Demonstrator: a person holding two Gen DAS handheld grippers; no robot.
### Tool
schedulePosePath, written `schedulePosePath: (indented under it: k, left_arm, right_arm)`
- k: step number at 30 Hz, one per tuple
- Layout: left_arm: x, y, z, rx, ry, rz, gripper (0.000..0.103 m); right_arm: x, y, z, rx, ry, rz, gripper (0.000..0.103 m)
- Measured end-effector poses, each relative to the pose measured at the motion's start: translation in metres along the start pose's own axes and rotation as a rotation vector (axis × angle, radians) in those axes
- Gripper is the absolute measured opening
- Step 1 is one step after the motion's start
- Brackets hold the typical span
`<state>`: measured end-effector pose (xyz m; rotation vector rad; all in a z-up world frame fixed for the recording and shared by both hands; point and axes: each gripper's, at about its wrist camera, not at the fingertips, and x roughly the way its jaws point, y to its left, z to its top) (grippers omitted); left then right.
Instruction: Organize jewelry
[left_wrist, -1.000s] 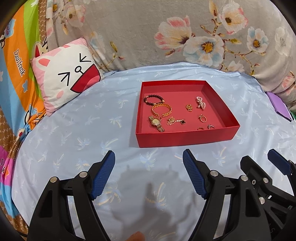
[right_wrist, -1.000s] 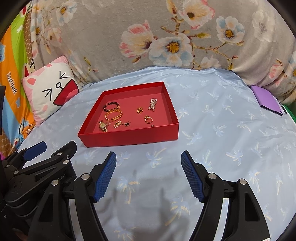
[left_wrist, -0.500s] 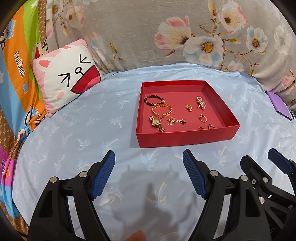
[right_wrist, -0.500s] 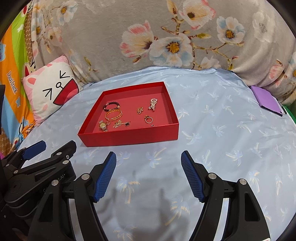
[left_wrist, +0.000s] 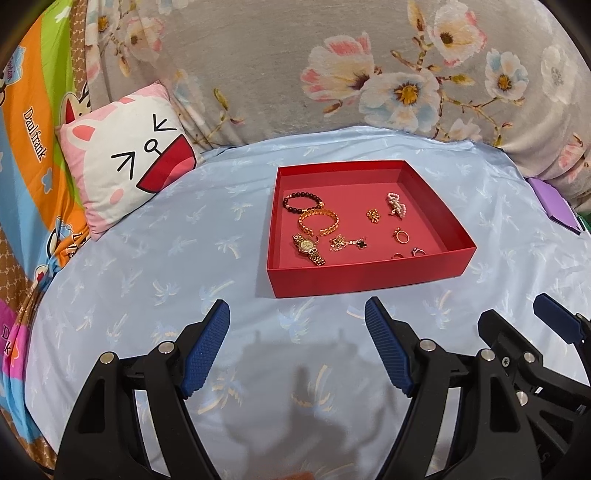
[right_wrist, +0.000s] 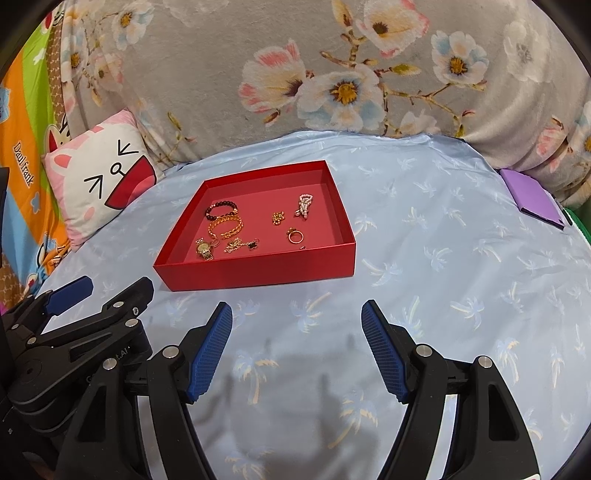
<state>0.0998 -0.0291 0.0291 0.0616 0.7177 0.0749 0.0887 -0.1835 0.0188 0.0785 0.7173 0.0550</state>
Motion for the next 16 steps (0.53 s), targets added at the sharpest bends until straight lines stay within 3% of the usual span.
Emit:
schedulePosePath:
  k: [16]
  left_arm:
    - [0.0059,0.0035,-0.0041,-0.048,0.033,-0.005,0.074]
  right_arm:
    - [0.0037,0.0000,-0.0040,-0.001,0.002,0.002,0.071]
